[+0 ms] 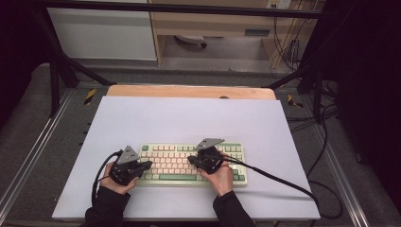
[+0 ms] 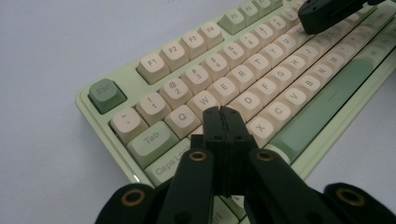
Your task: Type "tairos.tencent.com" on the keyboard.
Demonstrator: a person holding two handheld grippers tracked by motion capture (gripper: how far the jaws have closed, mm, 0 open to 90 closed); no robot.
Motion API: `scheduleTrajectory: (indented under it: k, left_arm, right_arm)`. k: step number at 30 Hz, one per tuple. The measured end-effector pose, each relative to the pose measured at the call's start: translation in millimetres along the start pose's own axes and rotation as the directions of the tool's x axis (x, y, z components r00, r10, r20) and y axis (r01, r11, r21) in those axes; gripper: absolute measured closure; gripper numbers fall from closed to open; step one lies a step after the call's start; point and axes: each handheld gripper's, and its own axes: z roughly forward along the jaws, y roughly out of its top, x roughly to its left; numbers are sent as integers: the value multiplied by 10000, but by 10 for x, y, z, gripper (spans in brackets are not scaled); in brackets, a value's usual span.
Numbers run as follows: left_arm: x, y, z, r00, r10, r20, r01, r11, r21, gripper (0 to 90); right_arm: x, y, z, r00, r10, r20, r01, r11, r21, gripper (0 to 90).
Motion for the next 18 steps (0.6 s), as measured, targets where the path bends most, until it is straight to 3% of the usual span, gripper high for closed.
scheduleTrajectory:
  k: [18]
  left_arm:
    - [-4,8,-14,10000,-7,-67,7,10000,-40,900]
  right_arm:
    - [24,60,-266,9996,-263,-62,262,9996,-77,900]
